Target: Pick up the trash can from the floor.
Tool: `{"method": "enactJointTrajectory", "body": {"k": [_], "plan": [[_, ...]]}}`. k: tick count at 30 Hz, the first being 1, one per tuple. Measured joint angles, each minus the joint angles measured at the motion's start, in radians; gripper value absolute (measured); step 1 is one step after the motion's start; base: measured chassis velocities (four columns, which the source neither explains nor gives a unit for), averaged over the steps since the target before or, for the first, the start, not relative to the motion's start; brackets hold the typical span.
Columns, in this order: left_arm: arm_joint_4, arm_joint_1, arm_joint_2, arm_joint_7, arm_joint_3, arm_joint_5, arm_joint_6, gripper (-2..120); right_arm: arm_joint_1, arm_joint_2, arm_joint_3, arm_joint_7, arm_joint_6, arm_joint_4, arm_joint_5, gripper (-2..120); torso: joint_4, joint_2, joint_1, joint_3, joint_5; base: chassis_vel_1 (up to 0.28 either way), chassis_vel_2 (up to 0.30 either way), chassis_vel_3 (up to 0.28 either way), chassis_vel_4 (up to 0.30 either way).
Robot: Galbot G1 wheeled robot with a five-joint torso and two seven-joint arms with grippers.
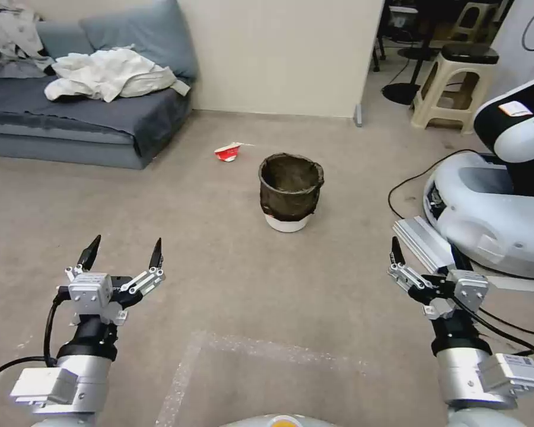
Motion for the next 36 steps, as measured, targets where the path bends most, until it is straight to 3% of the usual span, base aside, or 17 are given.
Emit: {"method": "enactJointTrajectory", "body": {"k": [21, 36], "plan": [[0.001, -0.005, 0.001, -0.006, 0.001, -0.012, -0.006, 100, 0.001, 0.002, -0.001, -0.007, -0.010, -0.014, 0.001, 100, 0.0001, 0.000, 0.000, 0.000, 0.0000, -0.015, -0.013, -0.011, -0.018], [0.001, -0.006, 0.002, -0.008, 0.001, -0.013, -0.008, 100, -0.002, 0.004, -0.001, -0.005, -0.008, -0.010, 0.001, 100, 0.0000, 0.000, 0.000, 0.000, 0.0000, -0.089, 0.089, 0.080, -0.080]]}}
